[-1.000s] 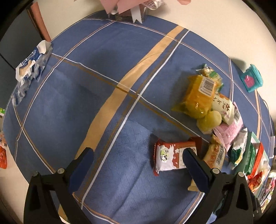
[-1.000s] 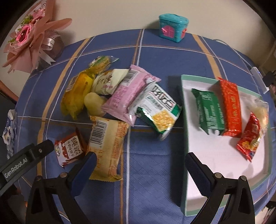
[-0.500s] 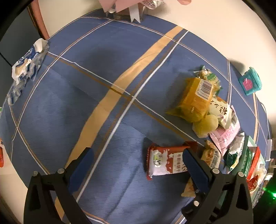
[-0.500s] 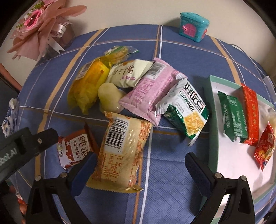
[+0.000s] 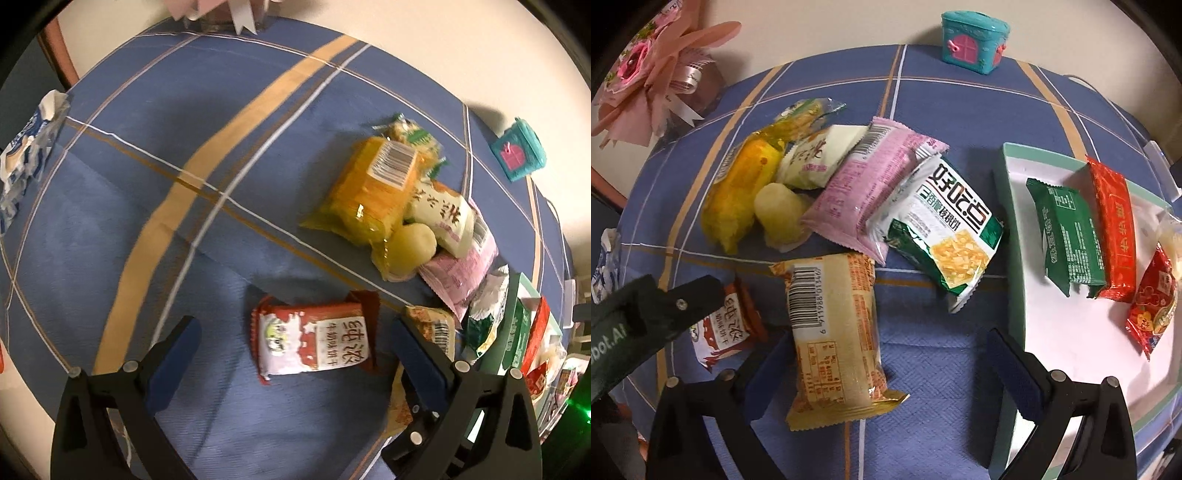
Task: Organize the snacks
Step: 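Grasp the milk biscuit pack with left tool while right tool grasps yellow cake pack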
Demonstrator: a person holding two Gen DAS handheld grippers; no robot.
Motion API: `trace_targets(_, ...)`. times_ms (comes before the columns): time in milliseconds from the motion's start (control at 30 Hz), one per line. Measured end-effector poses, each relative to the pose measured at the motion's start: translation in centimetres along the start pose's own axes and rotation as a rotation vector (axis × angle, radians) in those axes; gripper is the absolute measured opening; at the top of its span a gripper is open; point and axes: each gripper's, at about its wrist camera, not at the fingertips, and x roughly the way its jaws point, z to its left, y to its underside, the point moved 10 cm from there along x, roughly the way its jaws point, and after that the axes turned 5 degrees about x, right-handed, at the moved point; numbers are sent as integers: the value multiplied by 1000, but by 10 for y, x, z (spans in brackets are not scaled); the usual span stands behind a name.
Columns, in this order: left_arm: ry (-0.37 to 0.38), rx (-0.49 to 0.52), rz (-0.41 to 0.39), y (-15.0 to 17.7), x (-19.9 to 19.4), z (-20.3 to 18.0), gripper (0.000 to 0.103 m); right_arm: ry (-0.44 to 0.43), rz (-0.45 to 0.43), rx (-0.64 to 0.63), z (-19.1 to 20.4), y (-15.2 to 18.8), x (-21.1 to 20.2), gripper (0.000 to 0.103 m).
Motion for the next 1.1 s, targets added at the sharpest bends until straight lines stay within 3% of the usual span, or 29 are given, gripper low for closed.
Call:
trace_targets(367,-5,1,50,11,26,-17,102,21,-10,-46,4,1,5,103)
trace_targets(567,-34,-5,65,17,36,-14,102,26,34,-59,10,12,21,103)
trace_targets(833,-50,-10,51,18,40,-14,102,47,19,-90,11,13,23,103)
trace_targets(1000,-44,-29,29,19,28,-1,88,38,11,-89,13,9,23,100)
trace_targets(1100,-44,-20,25,18,25,-1,78,38,4,-99,12,5,17,92)
